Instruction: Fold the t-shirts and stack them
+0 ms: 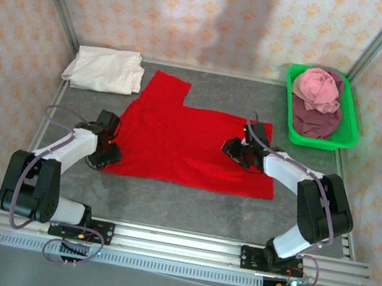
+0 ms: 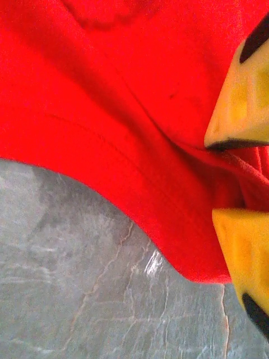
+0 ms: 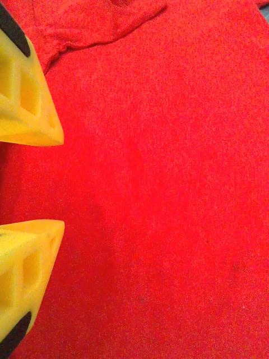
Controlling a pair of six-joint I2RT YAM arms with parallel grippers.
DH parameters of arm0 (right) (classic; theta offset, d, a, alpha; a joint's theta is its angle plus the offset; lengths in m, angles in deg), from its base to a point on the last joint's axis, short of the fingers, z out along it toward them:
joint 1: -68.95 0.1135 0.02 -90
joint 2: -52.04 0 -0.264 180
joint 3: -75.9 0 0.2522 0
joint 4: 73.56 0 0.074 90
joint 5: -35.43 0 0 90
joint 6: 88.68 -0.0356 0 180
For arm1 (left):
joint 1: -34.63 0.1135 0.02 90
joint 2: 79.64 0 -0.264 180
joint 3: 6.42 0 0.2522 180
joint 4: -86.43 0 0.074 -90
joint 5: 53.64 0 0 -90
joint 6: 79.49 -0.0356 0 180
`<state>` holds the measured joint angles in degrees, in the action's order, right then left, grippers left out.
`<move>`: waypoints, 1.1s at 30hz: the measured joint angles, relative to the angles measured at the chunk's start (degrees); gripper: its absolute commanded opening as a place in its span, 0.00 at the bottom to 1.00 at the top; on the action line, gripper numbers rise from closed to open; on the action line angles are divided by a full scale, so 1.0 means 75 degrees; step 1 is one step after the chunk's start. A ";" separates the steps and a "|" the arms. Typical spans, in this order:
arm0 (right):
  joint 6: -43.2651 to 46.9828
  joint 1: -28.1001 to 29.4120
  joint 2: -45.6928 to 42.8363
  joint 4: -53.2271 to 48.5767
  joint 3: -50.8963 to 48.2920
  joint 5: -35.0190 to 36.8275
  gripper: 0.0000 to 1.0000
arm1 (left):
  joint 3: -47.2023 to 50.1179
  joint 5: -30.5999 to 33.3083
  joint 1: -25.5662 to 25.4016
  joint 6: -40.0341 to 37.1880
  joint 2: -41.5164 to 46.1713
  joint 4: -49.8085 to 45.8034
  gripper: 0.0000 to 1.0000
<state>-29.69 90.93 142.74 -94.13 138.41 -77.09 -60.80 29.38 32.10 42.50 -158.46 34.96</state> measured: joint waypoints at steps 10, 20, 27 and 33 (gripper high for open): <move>-0.0198 -0.0041 0.0122 -0.0029 0.0050 0.0297 0.40 | 0.0233 -0.0070 0.0842 0.0283 -0.0125 0.0466 0.00; -0.0877 -0.0178 0.0353 -0.0119 -0.0332 0.1087 0.39 | 0.0224 -0.0204 0.0959 0.0487 -0.0256 0.0527 0.31; -0.1099 -0.0189 0.0388 -0.0067 -0.0329 0.1218 0.39 | 0.0082 0.0041 0.0688 0.0399 0.0274 0.0219 0.47; -0.1472 -0.0195 0.0294 0.0210 -0.0539 0.1483 0.38 | -0.1894 0.0641 -0.0344 -0.0082 0.0207 -0.0114 0.49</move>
<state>-40.72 89.47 144.95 -92.56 134.37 -65.96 -75.01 34.19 29.52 41.89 -156.91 34.10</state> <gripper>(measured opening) 0.382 0.487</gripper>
